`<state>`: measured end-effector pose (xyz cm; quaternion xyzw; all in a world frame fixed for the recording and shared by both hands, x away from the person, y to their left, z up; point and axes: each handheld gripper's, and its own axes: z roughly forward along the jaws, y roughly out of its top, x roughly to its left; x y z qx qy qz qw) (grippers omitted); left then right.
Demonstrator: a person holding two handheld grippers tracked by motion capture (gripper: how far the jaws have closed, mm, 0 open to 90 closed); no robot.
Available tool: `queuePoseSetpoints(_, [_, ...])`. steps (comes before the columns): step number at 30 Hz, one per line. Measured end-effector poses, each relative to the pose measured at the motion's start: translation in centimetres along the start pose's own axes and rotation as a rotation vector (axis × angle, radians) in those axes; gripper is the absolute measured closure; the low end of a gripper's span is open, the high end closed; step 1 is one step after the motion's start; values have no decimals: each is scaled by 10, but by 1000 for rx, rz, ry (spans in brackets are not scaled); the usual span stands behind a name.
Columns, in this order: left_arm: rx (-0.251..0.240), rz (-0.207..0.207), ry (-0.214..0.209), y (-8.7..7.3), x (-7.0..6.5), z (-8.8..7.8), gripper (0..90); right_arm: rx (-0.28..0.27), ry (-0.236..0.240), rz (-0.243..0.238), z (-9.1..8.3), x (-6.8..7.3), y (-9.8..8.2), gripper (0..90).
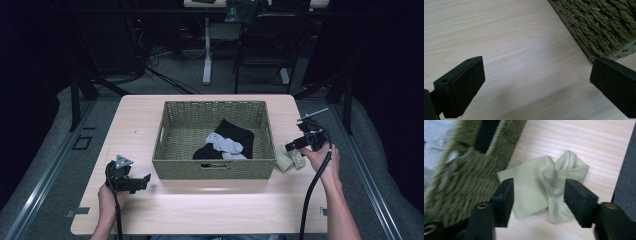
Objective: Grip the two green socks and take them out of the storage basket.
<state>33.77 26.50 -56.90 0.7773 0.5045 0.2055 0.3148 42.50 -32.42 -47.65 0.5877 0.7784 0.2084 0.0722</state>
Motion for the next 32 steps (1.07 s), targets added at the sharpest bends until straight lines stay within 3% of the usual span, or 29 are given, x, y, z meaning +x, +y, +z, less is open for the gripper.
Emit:
queuePoseSetpoints(6, [-1,1,0,0,0,0,0,-62,28,-35,-23,12,-22,230])
queuePoseSetpoints(13, [0,3,0,0,-1,0,0,-91,29,-78,-35,20,-51,140])
queuePoseSetpoints(21, [1,4,0,0,-1,0,0,-100,22,-89,-27,28,-79,98])
queuePoseSetpoints(25, [0,3,-1,0,-1,0,0,-62,9,-104,-17,32,-90,84])
queuePoseSetpoints(32, [-4,0,-3,1,-1,0,0,-88,24,-94,-11,26,-96,68])
